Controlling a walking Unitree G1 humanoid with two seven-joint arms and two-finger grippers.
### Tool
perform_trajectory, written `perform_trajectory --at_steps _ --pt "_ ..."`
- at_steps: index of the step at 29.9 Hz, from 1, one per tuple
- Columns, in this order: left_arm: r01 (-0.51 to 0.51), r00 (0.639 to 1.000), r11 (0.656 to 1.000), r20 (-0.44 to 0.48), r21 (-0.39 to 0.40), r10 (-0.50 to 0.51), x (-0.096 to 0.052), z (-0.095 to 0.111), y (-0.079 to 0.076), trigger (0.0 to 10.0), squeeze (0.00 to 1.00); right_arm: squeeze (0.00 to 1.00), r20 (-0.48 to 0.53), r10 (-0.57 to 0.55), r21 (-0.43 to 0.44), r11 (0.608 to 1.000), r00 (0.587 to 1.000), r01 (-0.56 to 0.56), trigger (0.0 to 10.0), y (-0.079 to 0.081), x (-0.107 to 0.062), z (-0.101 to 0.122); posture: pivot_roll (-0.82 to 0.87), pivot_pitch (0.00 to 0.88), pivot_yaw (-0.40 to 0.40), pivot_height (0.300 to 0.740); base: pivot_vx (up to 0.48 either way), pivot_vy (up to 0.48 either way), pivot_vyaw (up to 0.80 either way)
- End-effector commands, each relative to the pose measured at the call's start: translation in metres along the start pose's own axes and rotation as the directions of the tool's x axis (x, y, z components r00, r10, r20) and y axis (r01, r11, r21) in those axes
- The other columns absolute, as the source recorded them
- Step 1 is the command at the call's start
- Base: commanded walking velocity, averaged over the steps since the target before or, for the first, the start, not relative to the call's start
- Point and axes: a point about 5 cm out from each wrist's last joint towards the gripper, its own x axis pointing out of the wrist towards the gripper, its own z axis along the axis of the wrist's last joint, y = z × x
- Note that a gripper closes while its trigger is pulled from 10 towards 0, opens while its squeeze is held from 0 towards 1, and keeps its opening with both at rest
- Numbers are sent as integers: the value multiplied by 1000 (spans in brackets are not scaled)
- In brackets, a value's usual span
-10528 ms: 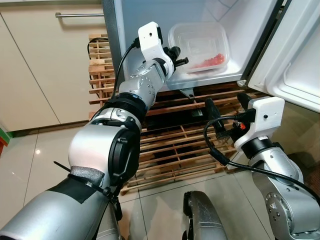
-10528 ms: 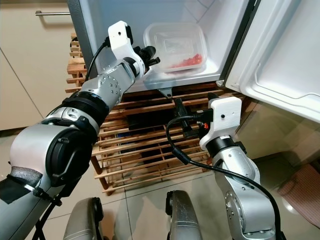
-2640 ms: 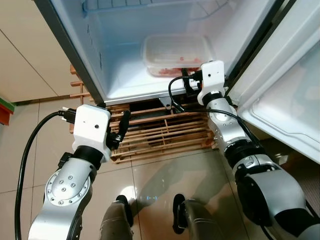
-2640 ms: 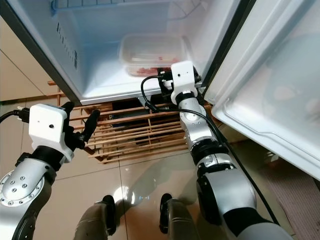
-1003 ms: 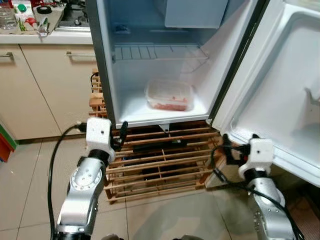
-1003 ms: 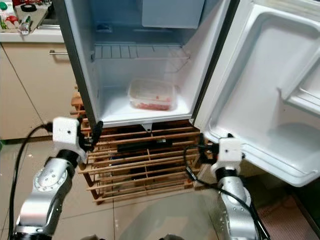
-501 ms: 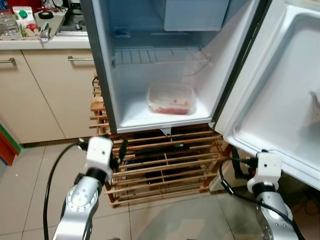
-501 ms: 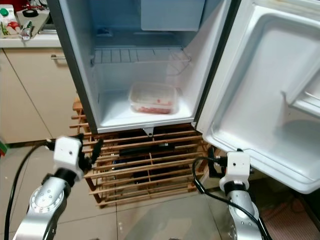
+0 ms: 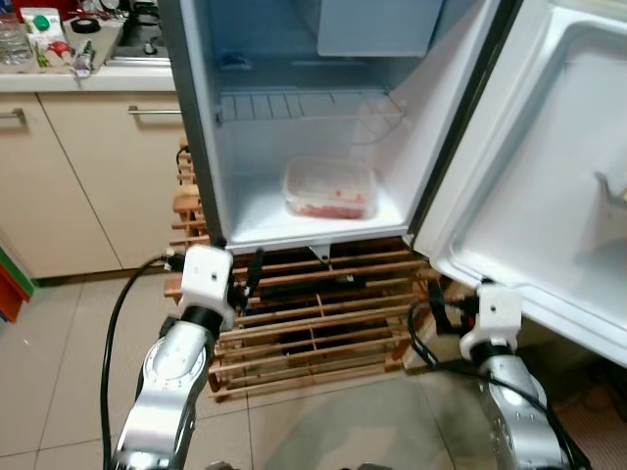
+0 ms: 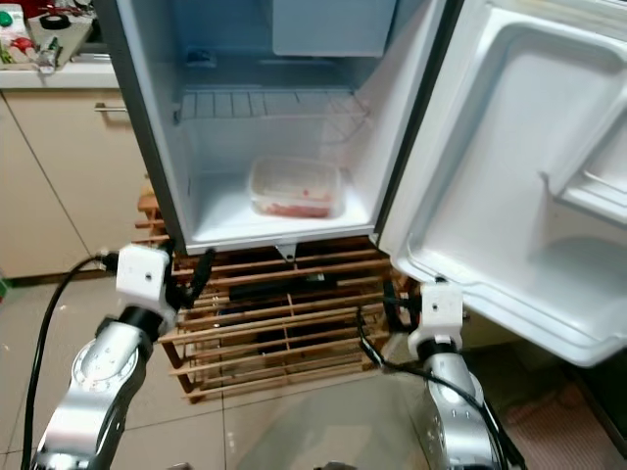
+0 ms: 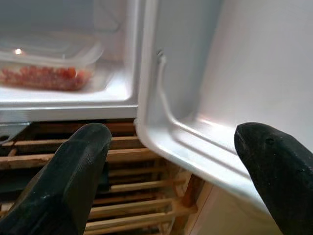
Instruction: Restocking fridge
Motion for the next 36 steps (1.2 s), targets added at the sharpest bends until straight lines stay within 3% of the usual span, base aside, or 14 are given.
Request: perform_trajectory --at_steps 1,16,25,28,36 --pt "2 1000 1000 -6 -1 -2 2 -1 -1 10000 0 0 20 -5 -1 1000 1000 5 10000 -3 0 4 -84 0 -50 740 0 0 0" --pt "7 1000 1000 1 1 -7 11 3 -1 10000 0 0 21 3 2 1000 1000 -3 10000 4 6 9 -84 0 -45 740 -211 -217 0" --pt "10 1000 1000 10 -7 -10 13 5 -3 10000 0 0 17 14 -2 1000 1000 -14 10000 6 7 11 -84 0 -46 740 0 0 0" --pt "29 999 999 11 29 -30 16 6 -6 10000 0 0 23 24 -1 1000 999 -24 10000 11 6 14 -84 0 -44 740 0 0 0" --pt "4 1000 1000 23 24 -5 20 7 -6 10000 0 0 23 43 -10 999 999 -43 10000 16 8 15 -89 0 -44 740 357 -316 0"
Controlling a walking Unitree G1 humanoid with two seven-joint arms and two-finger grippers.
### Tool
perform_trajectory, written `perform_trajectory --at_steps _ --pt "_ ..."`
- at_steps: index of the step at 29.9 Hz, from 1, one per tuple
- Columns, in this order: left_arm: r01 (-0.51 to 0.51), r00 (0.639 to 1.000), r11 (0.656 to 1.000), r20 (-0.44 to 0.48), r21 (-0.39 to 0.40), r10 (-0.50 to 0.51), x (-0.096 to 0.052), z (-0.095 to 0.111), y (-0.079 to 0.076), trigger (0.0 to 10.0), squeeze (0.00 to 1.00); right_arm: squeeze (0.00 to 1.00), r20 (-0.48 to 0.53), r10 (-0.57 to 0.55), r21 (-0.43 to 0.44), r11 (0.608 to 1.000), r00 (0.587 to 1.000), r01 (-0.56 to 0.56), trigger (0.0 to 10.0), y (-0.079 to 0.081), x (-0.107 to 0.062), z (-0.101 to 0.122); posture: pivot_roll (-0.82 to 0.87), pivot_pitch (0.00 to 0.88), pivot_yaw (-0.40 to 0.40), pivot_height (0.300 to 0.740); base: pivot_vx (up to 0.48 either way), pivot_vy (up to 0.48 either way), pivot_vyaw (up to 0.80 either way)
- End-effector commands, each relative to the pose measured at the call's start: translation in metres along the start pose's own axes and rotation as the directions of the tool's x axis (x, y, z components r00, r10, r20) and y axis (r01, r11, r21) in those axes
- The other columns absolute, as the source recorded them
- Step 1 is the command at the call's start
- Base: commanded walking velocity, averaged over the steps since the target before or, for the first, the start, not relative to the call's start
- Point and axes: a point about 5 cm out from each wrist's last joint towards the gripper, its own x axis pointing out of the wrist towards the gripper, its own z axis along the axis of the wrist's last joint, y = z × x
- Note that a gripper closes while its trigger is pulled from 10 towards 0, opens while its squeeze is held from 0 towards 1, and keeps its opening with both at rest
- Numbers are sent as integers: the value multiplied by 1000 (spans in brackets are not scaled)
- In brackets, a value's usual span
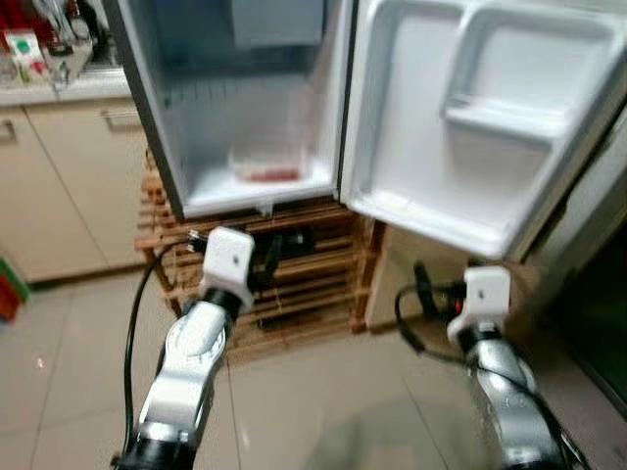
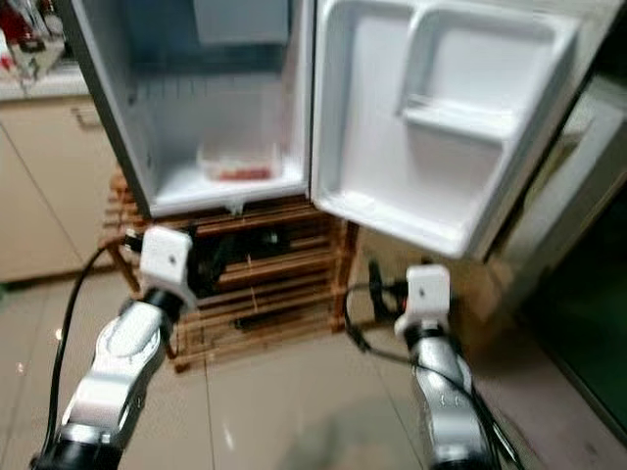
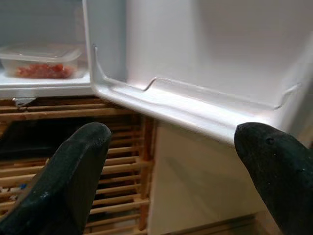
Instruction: Restocking fridge
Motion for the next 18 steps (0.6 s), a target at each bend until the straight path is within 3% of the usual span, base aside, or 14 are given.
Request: perform_trajectory --at_steps 1,8,11,14,18 --pt "-14 1000 1000 22 9 13 5 6 1 10000 0 0 6 -7 -19 1000 1000 7 10000 -5 3 3 -89 0 -45 740 382 -285 0" --pt "-37 999 999 26 -2 37 6 5 -1 10000 0 0 -8 1 -22 1000 1000 -1 10000 -6 4 3 -87 0 -47 740 365 -306 0" --pt "-12 999 1000 49 1 11 3 9 -12 10000 0 0 -10 8 -21 1000 1000 -8 10000 -5 3 2 -86 0 -49 740 313 -360 0" --pt "-7 999 1000 52 6 6 3 9 -12 10000 0 0 -12 10 -21 1000 1000 -10 10000 -5 3 2 -85 0 -49 740 293 -377 0" --pt "0 998 1000 55 9 0 4 9 -12 10000 0 0 -21 17 -23 1000 1000 -18 10000 -4 3 -1 -84 0 -50 740 61 -432 0"
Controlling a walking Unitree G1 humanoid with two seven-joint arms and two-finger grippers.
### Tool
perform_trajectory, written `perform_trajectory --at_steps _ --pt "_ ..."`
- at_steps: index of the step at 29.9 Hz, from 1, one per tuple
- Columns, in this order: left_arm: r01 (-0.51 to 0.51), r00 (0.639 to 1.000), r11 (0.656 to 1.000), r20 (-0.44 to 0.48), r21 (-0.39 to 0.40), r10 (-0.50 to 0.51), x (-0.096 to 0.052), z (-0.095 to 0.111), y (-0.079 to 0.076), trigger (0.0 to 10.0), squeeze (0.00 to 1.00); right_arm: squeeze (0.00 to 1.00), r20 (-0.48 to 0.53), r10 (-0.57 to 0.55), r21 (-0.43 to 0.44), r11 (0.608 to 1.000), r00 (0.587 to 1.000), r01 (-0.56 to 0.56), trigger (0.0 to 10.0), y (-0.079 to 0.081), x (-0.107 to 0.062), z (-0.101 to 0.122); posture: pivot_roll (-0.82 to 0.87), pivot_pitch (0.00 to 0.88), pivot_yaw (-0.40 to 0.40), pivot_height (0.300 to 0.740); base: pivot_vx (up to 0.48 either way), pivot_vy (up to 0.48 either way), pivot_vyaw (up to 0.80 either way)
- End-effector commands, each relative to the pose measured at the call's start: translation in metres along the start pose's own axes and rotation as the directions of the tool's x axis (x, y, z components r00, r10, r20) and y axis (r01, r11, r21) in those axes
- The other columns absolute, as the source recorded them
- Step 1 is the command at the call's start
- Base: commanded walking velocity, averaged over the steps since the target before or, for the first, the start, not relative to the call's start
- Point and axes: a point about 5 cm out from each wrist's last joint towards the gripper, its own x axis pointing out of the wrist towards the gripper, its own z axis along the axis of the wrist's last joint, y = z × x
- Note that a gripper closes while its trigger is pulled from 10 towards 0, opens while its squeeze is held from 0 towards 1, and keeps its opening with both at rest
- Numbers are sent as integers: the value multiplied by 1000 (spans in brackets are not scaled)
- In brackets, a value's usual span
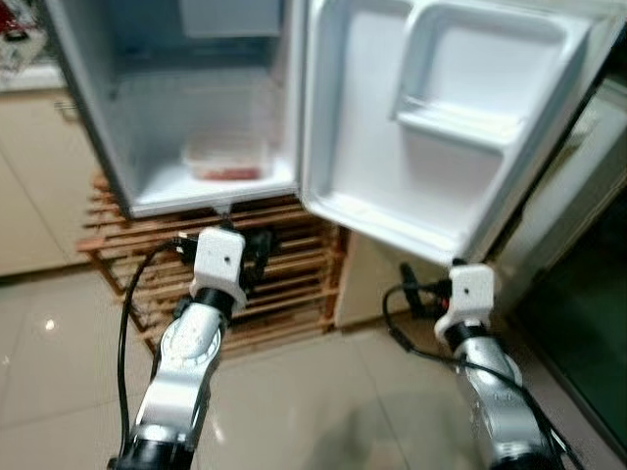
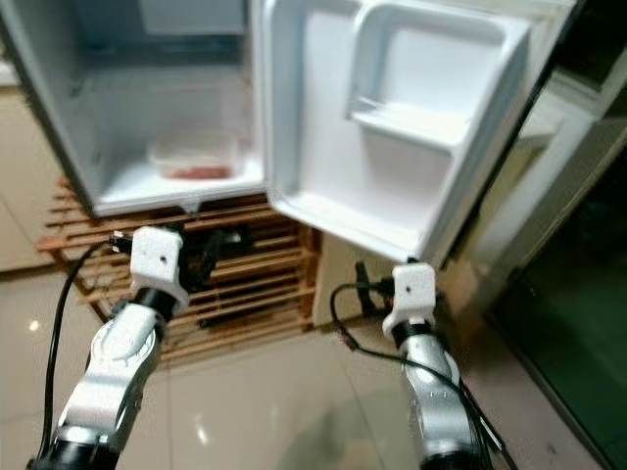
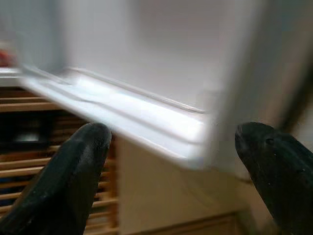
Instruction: Restocking fridge
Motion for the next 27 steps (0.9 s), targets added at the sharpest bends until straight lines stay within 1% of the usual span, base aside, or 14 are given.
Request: perform_trajectory --at_steps 1,3,5,6,10,12,14,16,18,20,23,24,26,27 --pt "41 999 999 25 0 -41 3 6 -10 10000 0 0 -16 -27 -23 999 1000 26 10000 -12 -2 -3 -83 0 -50 740 0 -442 0" --pt "67 997 998 29 14 -68 2 6 -15 10000 0 0 -27 -22 -26 999 999 22 10000 -12 -3 -6 -82 0 -51 740 0 -472 0" --pt "104 993 994 60 29 -105 1 9 -20 10000 0 0 -41 -16 -26 1000 999 15 10000 -11 -5 -9 -81 0 -54 740 0 -480 0" --pt "104 993 994 60 29 -105 1 9 -20 10000 0 0 -41 -16 -26 1000 999 15 10000 -11 -5 -9 -81 0 -54 740 0 -480 0" --pt "79 995 997 61 13 -80 1 9 -17 10000 0 0 -68 -11 -26 1000 998 10 10000 -11 -13 -17 -79 0 -57 740 0 0 0" --pt "70 997 998 45 8 -70 2 6 -14 10000 0 0 -114 -28 -25 999 993 25 10000 -15 -23 -29 -79 0 -58 740 0 0 0" --pt "71 996 997 44 10 -71 2 5 -14 10000 0 0 -131 -44 -30 999 990 40 10000 -19 -25 -33 -80 0 -57 740 0 0 0" --pt "60 998 998 18 -1 -60 2 0 -11 10000 0 0 -162 -96 -42 995 982 91 10000 -29 -26 -38 -80 0 -55 740 0 0 0" --pt "10 997 1000 -73 -23 -11 5 -17 -1 10000 0 0 -170 -189 -78 981 967 178 10000 -50 -17 -36 -84 0 -51 740 0 0 0" --pt "0 996 1000 -85 -27 -2 6 -20 1 10000 0 0 -162 -204 -87 978 966 192 10000 -54 -13 -33 -85 0 -50 740 0 0 0" --pt "-32 987 999 -156 7 33 9 -36 13 10000 0 0 -113 -267 -138 958 957 251 10000 -72 10 -15 -93 0 -40 740 0 0 0" --pt "-32 987 999 -156 7 33 9 -36 13 10000 0 0 -113 -267 -138 958 957 251 10000 -72 10 -15 -93 0 -40 740 0 0 0" --pt "-19 982 999 -188 31 24 6 -46 14 10000 0 0 -99 -281 -160 951 955 263 10000 -77 22 -6 -89 0 -35 740 0 0 0" --pt "-19 982 999 -188 31 24 6 -46 14 10000 0 0 -99 -281 -160 951 955 263 10000 -77 22 -6 -89 0 -35 740 0 0 0"
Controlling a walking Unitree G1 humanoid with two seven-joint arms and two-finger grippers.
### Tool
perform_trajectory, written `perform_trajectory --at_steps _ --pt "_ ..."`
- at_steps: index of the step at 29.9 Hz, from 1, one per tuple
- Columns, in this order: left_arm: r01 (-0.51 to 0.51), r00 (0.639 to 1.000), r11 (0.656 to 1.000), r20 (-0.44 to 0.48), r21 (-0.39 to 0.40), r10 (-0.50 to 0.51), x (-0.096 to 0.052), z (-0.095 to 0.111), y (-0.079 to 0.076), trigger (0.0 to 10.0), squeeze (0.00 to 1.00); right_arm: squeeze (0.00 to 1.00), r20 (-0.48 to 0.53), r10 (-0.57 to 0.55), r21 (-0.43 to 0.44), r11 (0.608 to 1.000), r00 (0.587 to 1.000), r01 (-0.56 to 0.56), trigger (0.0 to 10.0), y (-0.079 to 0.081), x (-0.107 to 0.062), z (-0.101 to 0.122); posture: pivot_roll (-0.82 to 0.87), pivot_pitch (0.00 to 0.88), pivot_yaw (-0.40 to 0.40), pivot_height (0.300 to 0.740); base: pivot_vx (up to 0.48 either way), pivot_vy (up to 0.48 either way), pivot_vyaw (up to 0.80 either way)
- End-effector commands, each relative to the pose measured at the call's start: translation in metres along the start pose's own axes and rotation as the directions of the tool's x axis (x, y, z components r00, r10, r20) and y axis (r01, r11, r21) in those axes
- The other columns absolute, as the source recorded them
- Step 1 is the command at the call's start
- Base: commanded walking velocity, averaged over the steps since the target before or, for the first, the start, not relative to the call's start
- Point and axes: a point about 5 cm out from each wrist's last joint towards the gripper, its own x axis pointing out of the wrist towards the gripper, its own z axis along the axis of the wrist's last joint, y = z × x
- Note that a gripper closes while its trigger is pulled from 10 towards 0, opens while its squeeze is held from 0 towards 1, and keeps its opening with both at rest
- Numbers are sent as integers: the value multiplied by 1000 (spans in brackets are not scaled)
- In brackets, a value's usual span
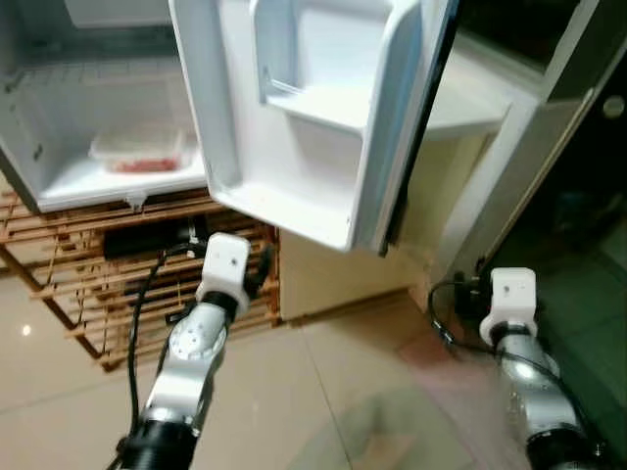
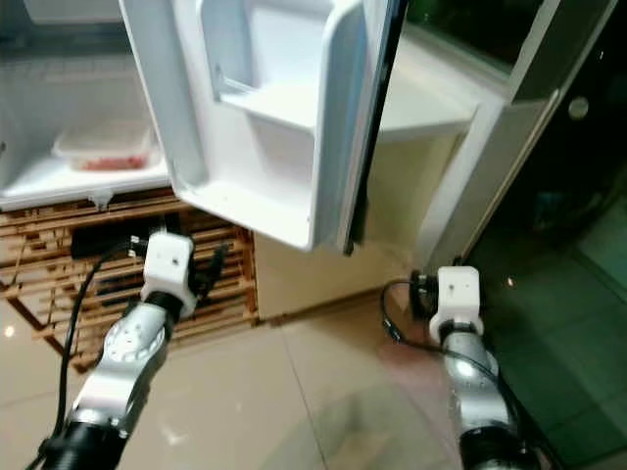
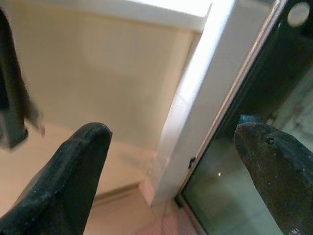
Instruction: Restocking fridge
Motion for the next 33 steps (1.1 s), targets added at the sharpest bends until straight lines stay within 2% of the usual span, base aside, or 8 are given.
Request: perform_trajectory --at_steps 1,8,18,22,26,28,29,33 --pt "16 1000 999 -25 29 -15 0 -7 -3 10000 0 0 -13 -31 -17 999 999 30 10000 -5 6 2 -83 0 -31 740 0 0 0" --pt "123 932 974 -360 190 -47 -41 -96 -1 10000 0 0 40 -113 -118 986 993 117 10000 -17 44 47 -34 37 -16 740 0 0 0" --pt "143 802 960 -597 239 29 -114 -157 29 10000 0 0 63 -182 -188 964 981 190 10000 -36 59 75 -11 132 -6 740 0 0 0" --pt "155 802 957 -596 246 23 -125 -162 30 10000 0 0 74 -189 -188 962 979 200 10000 -37 63 84 5 152 -8 740 0 0 0" --pt "104 868 982 -496 156 -14 -142 -153 21 10000 0 0 109 -166 -147 972 980 181 10000 -32 71 108 50 201 -17 740 0 0 0" --pt "104 868 982 -496 156 -14 -142 -153 21 10000 0 0 109 -166 -147 972 980 181 10000 -32 71 108 50 201 -17 740 0 0 0" --pt "84 916 986 -400 142 -21 -138 -135 17 10000 0 0 117 -153 -97 982 981 165 10000 -28 74 116 74 224 -20 740 0 0 0" --pt "94 960 990 -272 102 -63 -123 -106 7 10000 0 0 122 -131 -6 991 984 133 10000 -22 77 126 78 234 -24 740 0 0 0"
